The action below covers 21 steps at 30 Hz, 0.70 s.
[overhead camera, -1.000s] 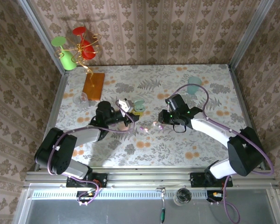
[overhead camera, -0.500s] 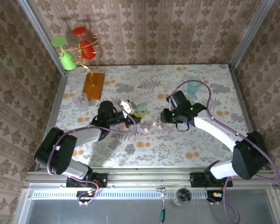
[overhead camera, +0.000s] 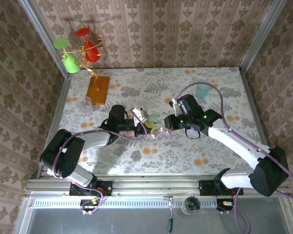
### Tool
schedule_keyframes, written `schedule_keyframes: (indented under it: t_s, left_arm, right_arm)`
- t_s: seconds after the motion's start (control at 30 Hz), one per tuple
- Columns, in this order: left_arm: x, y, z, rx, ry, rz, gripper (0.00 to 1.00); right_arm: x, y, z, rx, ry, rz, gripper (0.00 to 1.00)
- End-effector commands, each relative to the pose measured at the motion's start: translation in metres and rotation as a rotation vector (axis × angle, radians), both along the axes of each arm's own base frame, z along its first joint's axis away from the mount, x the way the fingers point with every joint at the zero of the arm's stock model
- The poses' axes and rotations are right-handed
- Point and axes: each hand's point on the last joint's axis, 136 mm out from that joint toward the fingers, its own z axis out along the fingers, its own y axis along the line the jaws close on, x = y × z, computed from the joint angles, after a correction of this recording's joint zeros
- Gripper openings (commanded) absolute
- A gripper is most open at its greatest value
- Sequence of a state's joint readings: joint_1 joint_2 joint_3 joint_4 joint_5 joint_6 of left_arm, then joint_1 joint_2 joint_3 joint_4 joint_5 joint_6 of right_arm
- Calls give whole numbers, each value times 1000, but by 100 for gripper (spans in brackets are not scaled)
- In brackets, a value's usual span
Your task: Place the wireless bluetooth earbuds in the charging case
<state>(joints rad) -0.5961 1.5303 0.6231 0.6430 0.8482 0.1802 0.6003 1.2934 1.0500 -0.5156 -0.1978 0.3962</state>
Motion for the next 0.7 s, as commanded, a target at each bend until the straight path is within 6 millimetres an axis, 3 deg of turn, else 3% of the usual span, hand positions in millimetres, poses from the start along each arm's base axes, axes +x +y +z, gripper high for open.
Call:
schedule_keyframes:
  t_s: [0.0, 0.4, 0.6, 0.67]
  left_arm:
    - [-10, -7, 6, -9, -6, -81, 35]
    - [-16, -8, 10, -14, -8, -101, 35]
    - [5, 3, 1, -24, -6, 4, 35]
    - [13, 8, 3, -47, -8, 35, 35]
  right_arm:
    - [1, 19, 20, 26, -56, 87, 26]
    - [5, 32, 9, 3, -28, 114, 26]
    - [12, 14, 6, 10, -38, -5, 28]
    - [14, 7, 6, 37, -41, -49, 35]
